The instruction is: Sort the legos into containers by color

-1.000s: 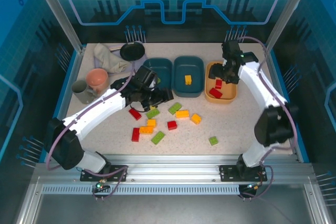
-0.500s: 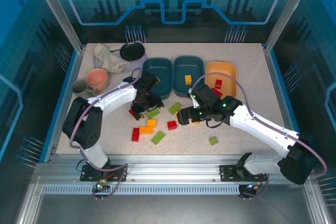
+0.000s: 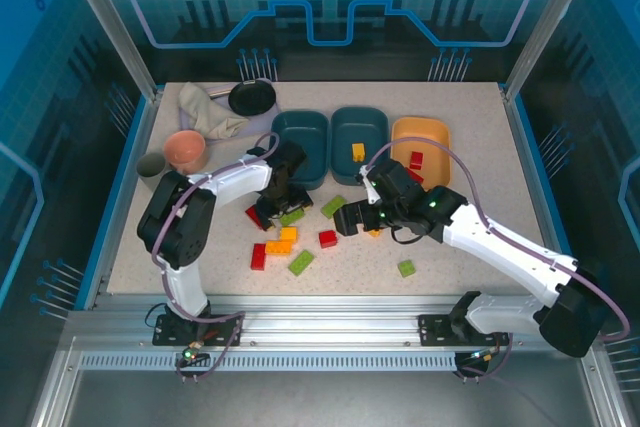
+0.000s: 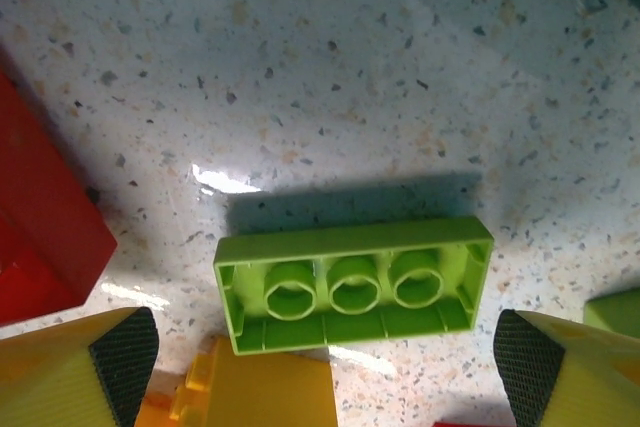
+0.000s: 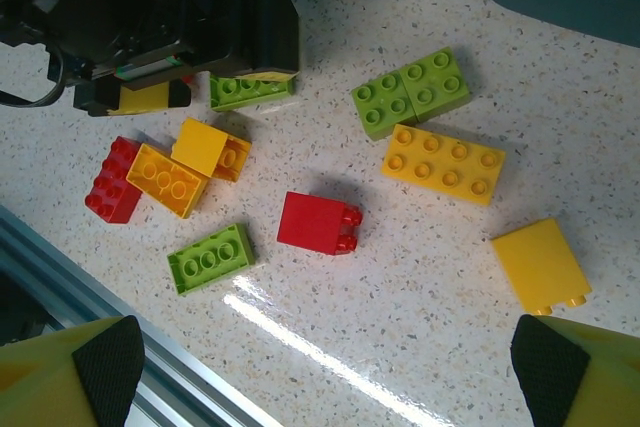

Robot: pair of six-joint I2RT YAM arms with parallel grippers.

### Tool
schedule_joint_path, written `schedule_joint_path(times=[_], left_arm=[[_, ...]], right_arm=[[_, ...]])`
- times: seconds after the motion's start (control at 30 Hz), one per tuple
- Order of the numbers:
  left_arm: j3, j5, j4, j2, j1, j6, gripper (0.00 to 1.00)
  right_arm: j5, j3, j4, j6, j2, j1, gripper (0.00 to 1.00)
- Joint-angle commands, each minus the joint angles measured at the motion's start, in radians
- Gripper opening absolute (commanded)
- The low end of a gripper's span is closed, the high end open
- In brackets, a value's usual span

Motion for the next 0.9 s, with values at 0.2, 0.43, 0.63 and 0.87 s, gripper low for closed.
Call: schedule_joint_path(times=[0.2, 0.43, 0.63, 0.87], left_arm=[[0.037, -0.08, 0.012, 0.046, -0.022, -0.014, 0.9], [0.046, -0.097, 0.01, 0.085, -0.034, -0.014, 0.84], [0.045, -0.1, 0.025, 0.102, -0.053, -0.013, 0.77], [0.007, -0.128, 0.039, 0.073, -0.074, -0.024, 0.69]], right_arm=[[-0.053, 0.027, 0.037, 0.002, 0.025, -0.023, 0.98], [-0.059, 0.024, 0.033, 0.005, 0.019, -0.029, 0.98], [-0.058, 0.011, 0.033, 0.017, 0.007, -0.031, 0.97], [-0.054, -0.002, 0.035, 0.025, -0.003, -0.032, 0.97]])
